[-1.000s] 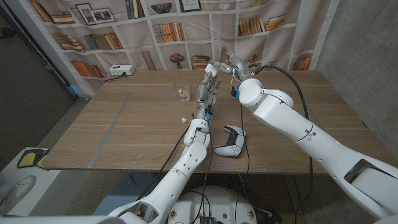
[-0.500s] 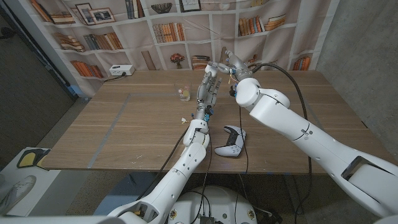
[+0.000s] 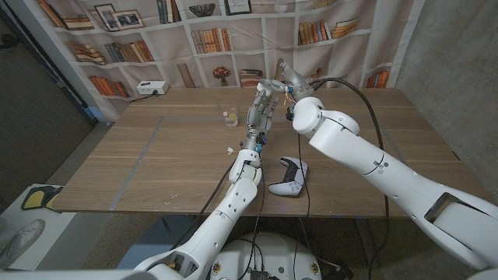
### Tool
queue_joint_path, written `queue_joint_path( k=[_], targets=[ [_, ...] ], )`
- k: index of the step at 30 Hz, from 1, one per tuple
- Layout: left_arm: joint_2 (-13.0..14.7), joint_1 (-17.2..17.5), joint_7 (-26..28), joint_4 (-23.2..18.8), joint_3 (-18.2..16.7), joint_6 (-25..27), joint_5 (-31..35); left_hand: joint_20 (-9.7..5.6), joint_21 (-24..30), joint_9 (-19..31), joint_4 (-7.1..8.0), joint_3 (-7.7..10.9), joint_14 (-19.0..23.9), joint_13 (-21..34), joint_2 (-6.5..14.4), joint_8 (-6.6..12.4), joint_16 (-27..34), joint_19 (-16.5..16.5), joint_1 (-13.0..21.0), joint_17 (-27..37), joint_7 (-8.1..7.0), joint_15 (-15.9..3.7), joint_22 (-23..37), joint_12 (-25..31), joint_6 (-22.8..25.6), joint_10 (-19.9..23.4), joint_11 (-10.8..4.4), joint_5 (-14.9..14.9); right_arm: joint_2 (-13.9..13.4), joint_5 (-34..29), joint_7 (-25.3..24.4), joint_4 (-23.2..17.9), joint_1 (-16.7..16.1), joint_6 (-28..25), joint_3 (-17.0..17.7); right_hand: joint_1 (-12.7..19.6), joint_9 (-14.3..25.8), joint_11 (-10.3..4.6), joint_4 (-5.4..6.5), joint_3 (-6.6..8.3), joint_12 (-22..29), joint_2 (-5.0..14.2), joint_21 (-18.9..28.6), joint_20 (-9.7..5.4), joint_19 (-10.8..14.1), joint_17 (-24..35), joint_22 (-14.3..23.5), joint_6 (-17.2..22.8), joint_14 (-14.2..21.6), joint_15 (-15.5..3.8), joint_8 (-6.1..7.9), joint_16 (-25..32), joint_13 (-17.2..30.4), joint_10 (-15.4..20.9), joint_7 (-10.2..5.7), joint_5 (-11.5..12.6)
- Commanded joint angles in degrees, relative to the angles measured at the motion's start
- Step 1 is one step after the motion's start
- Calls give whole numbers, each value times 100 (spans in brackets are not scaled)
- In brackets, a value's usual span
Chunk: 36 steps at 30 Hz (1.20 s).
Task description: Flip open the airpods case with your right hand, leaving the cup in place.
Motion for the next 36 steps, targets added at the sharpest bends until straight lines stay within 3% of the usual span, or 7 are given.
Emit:
queue_joint_path(
  k=[1, 33, 36],
  targets=[
    [-8, 45, -70, -27, -36, 31, -61, -5, -5, 17, 60, 49, 103, 432, 76, 30, -11, -46, -2, 20, 8, -216, 13, 2, 66, 366, -355, 19, 66, -106, -30, -5, 6, -133, -53, 110, 16, -29, -36, 27, -1, 24, 36, 21, -16, -7, 10, -5, -21, -22, -4, 10, -2, -18, -34, 38],
    [12, 50, -263, -13, -68, 81, -152, -27, -10, 5, 80, 55, 271, 482, 89, 8, 109, -46, 3, 136, 72, -248, 10, 13, 146, 387, -362, 15, 139, -173, -132, -30, -24, -274, -40, 418, 13, -152, -92, 204, 40, 219, 61, 2, 41, -10, 1, 57, -34, -196, 35, 35, -37, -42, -142, 41],
    [17, 55, -274, -17, -71, 88, -156, -82, 19, 5, 77, 56, 360, 493, 98, -1, 164, 26, 18, 174, 84, -253, 14, 20, 149, 396, -359, 14, 148, -173, -135, -24, -26, -268, -47, 433, 13, -159, -84, 217, 50, 242, 63, 2, 51, -10, 0, 91, -33, -216, 47, 38, -41, -27, -171, 41]
  ],
)
